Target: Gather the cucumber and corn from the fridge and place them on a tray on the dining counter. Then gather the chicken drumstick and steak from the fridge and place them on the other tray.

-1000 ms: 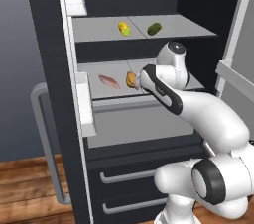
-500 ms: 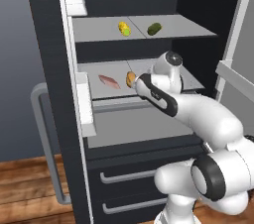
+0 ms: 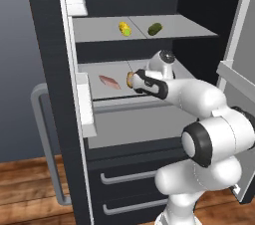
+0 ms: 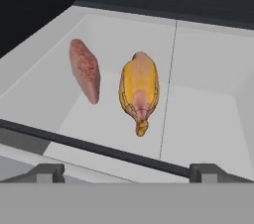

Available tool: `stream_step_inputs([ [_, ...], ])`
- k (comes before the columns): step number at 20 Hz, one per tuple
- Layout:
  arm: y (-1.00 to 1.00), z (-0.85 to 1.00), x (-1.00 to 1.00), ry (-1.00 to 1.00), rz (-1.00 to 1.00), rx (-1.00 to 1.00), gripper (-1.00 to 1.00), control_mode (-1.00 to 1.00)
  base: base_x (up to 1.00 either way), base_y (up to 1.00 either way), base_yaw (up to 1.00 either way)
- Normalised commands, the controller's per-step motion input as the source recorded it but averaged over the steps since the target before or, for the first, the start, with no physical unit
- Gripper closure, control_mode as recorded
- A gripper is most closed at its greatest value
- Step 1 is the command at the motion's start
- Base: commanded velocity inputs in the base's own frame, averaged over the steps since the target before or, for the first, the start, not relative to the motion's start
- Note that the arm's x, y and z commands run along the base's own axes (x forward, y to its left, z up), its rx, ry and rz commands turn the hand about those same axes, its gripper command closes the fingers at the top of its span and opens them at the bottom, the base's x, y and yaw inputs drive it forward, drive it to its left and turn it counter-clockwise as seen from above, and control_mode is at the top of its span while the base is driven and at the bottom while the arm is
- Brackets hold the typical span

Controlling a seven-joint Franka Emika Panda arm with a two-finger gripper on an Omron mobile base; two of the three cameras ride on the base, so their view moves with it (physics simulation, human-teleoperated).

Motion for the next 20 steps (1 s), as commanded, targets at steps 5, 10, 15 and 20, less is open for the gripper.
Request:
stream_step_inputs([
  [5, 0.07, -0.05, 0.34, 0.11, 0.00, 0.00, -1.00, -1.00, 0.00, 0.00, 0.00],
  [10, 0.01, -0.23, 0.00, 0.02, 0.00, 0.00, -1.00, -1.00, 0.00, 0.00, 0.00],
  [15, 0.00, -0.35, 0.16, 0.00, 0.00, 0.00, -1.00, -1.00, 0.00, 0.00, 0.00],
  [20, 0.00, -0.01, 0.45, 0.01, 0.00, 0.00, -1.00, -1.00, 0.00, 0.00, 0.00],
])
